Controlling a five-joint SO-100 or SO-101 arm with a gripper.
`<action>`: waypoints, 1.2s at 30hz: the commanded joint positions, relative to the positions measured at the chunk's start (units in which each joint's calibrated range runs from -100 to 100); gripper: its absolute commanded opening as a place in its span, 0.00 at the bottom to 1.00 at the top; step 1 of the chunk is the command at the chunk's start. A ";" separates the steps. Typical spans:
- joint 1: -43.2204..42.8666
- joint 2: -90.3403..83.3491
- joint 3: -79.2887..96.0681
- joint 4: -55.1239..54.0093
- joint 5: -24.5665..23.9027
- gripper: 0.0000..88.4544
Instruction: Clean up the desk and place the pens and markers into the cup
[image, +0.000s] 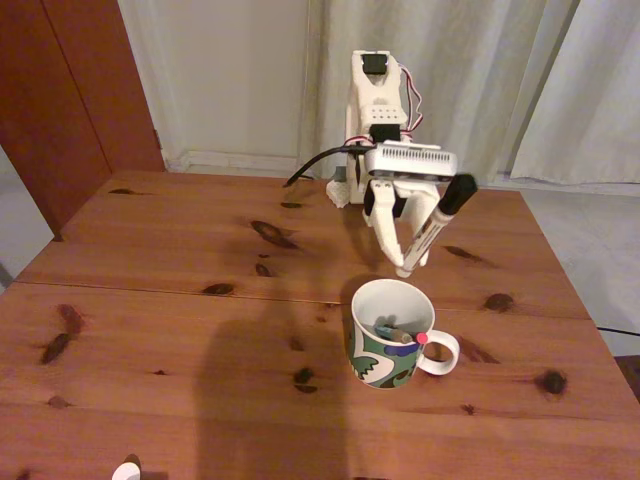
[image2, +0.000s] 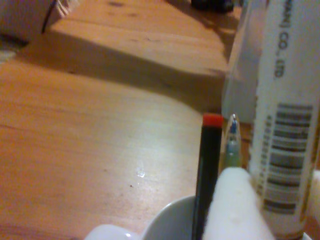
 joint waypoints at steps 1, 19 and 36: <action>1.19 -0.18 -3.56 -1.85 -0.19 0.01; 1.67 -0.76 -3.47 -3.32 -2.49 0.03; 1.83 -0.35 -2.66 -3.49 -2.34 0.03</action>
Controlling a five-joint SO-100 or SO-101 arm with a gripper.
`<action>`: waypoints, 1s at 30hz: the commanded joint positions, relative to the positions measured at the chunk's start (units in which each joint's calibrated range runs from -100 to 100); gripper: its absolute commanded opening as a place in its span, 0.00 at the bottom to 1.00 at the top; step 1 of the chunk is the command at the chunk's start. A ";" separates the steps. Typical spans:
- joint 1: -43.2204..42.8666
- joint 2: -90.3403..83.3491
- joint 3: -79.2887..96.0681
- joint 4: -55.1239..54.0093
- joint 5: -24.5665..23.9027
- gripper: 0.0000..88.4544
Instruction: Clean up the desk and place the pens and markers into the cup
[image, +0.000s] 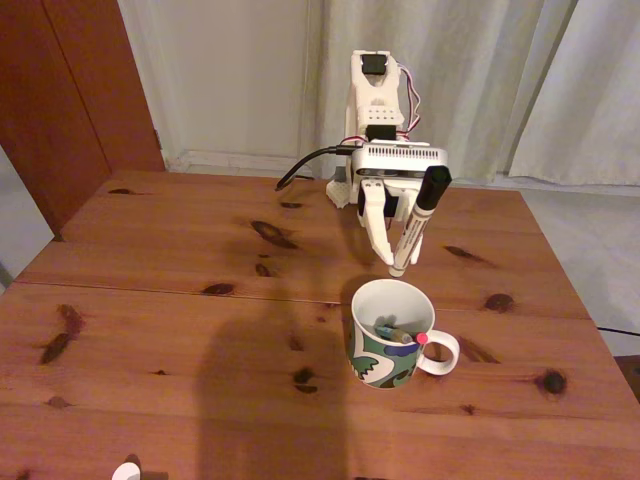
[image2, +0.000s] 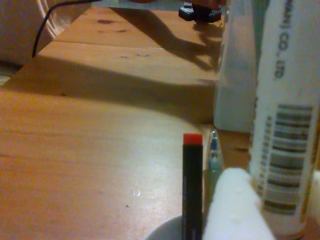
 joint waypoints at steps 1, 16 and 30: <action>0.83 -0.35 -2.66 -1.58 -0.14 0.03; 1.31 -0.43 -2.75 -1.58 -0.40 0.03; 0.67 -0.43 -0.68 -1.41 -0.09 0.01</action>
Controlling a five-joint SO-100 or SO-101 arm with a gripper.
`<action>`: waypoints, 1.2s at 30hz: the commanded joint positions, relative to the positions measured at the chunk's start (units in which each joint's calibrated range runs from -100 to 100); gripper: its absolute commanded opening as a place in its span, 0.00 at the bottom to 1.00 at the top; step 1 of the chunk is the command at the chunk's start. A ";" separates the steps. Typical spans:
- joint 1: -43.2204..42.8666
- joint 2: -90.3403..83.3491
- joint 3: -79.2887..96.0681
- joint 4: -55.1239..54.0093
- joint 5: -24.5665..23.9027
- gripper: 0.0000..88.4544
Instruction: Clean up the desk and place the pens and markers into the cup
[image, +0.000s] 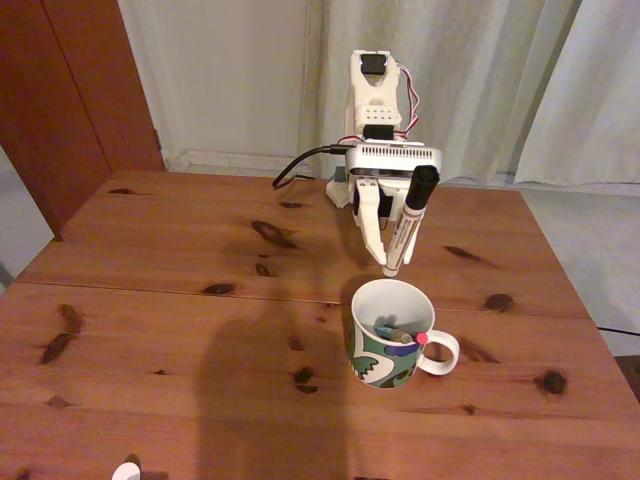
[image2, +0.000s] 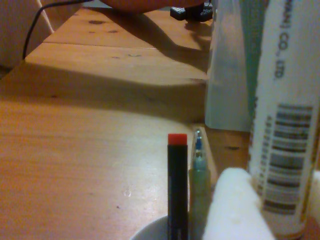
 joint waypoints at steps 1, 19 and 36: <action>-0.28 -0.43 -0.68 -1.41 0.11 0.01; 0.20 -0.68 -0.68 -1.41 1.05 0.13; 0.36 -1.01 1.13 -1.58 1.11 0.01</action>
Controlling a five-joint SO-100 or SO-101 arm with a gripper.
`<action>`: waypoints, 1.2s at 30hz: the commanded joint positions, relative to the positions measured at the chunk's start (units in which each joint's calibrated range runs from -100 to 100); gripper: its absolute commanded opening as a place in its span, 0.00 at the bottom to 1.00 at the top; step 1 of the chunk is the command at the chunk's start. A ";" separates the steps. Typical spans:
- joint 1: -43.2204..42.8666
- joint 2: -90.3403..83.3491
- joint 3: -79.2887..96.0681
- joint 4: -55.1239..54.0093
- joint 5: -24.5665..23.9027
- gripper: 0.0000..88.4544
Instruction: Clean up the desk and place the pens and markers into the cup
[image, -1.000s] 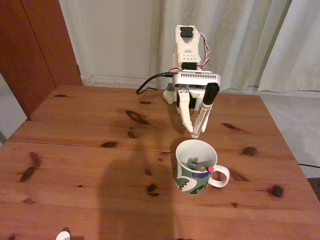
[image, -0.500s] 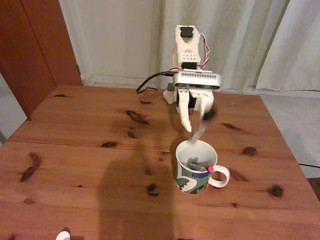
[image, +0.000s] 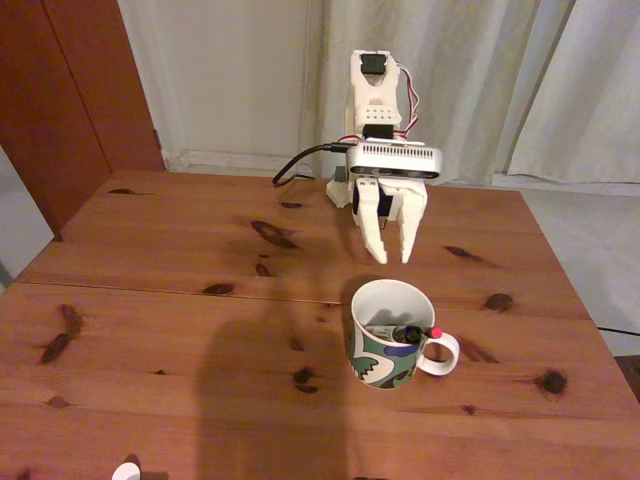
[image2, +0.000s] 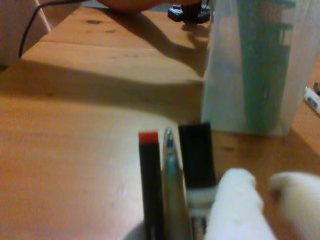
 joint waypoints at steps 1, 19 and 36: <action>0.29 -1.34 0.64 -1.67 0.42 0.01; -0.44 -39.65 44.10 -29.71 -0.21 0.01; 4.31 -79.29 50.59 39.54 0.37 0.01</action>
